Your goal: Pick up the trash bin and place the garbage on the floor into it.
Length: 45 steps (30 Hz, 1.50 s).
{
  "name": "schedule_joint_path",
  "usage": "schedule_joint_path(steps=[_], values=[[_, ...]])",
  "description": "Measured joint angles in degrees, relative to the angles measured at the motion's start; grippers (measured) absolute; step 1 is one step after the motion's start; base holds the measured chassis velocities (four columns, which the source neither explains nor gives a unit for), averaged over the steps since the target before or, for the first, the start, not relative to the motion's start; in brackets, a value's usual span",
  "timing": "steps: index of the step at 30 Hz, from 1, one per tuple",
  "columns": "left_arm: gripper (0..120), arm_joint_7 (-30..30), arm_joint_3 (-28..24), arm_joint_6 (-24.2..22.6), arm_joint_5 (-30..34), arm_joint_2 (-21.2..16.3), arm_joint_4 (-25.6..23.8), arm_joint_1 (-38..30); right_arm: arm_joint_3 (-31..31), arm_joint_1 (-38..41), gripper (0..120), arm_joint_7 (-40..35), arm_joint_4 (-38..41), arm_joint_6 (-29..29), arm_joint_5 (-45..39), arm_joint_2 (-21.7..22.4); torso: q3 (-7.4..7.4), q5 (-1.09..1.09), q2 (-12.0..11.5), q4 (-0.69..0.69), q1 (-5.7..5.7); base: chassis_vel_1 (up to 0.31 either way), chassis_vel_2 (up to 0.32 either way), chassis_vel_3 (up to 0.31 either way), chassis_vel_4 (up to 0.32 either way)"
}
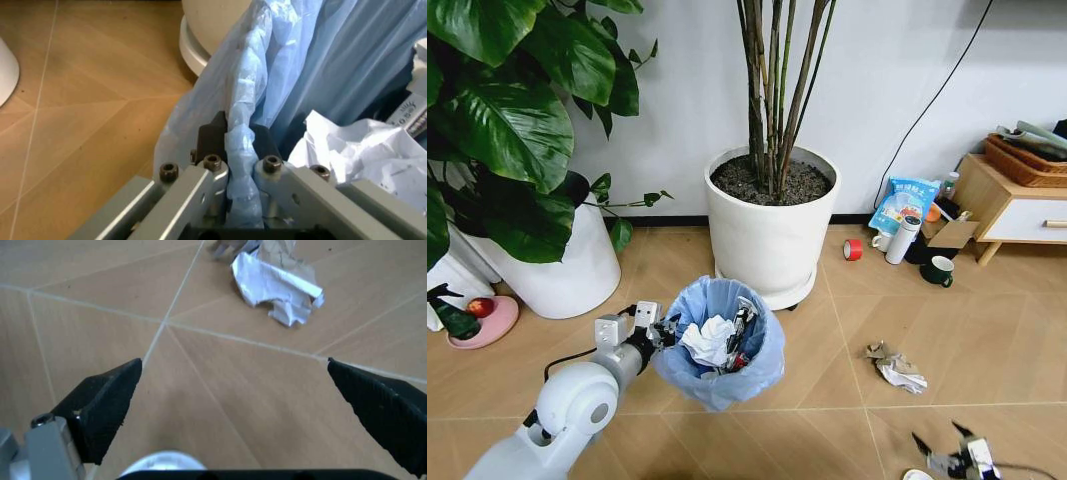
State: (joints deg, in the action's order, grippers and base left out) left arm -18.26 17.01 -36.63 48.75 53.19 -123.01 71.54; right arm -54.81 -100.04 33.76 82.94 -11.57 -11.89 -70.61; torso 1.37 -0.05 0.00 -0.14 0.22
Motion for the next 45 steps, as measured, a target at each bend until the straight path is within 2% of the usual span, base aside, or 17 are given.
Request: schedule_joint_path(steps=[7,19,28,32,34,36,38,41,43,45], values=[[0,0.3,0.1,0.0,-0.1,0.8,-1.1,0.3,-1.7,-2.1,100,1.7,-3.0,-0.7,1.8,-1.9,0.00,0.00,0.0,0.01,0.00,0.000,0.000,0.000,0.000],[0,1.1,0.3,0.0,0.1,0.2,-1.2,-0.6,-2.2,2.2,100,1.8,-12.7,-1.5,4.5,-2.8,0.00,0.00,0.0,0.01,0.00,0.000,0.000,0.000,0.000],[0,1.3,0.1,0.0,0.5,0.0,-0.6,-1.3,-1.8,4.3,99,0.7,-16.0,-1.5,4.6,-2.9,0.01,0.02,0.0,0.01,0.00,0.000,0.000,0.000,0.000],[0,1.3,0.1,0.0,0.6,0.0,-0.6,-1.4,-1.6,5.3,91,0.3,-17.7,-1.5,4.6,-2.7,0.00,0.01,0.0,0.01,0.00,0.000,0.000,0.000,0.000],[0,1.3,0.1,0.0,0.6,0.0,-0.5,-1.4,-1.4,5.7,82,0.2,-18.2,-1.5,4.5,-2.6,0.01,-0.02,0.0,0.01,0.00,0.000,0.000,0.000,0.000],[0,1.3,0.1,0.0,0.6,0.0,-0.5,-1.4,-1.3,6.0,79,0.2,-18.5,-1.5,4.5,-2.5,0.00,-0.03,0.0,0.01,0.00,0.000,0.000,0.000,0.000],[0,1.3,0.1,0.0,0.6,0.1,-0.5,-1.5,-1.1,6.4,68,0.2,-18.9,-1.6,4.3,-2.5,0.00,-0.05,0.0,0.01,0.00,0.000,0.000,0.000,0.000],[0,1.3,0.0,0.0,0.6,0.1,-0.5,-1.5,-1.0,6.5,62,0.2,-19.1,-1.6,4.3,-2.5,0.00,-0.05,0.0,0.01,0.00,0.000,0.000,0.000,0.000],[0,1.2,0.0,0.0,0.6,0.1,-0.5,-1.5,-0.7,6.6,50,0.2,-19.6,-1.8,3.9,-2.5,0.00,-0.03,0.0,0.01,0.00,0.000,0.000,0.000,0.000],[0,1.2,-0.1,0.0,0.6,0.1,-0.5,-1.5,-0.6,6.7,46,0.2,-19.9,-1.9,3.7,-2.5,0.00,-0.04,0.0,0.01,0.00,0.000,0.000,0.000,0.000]])
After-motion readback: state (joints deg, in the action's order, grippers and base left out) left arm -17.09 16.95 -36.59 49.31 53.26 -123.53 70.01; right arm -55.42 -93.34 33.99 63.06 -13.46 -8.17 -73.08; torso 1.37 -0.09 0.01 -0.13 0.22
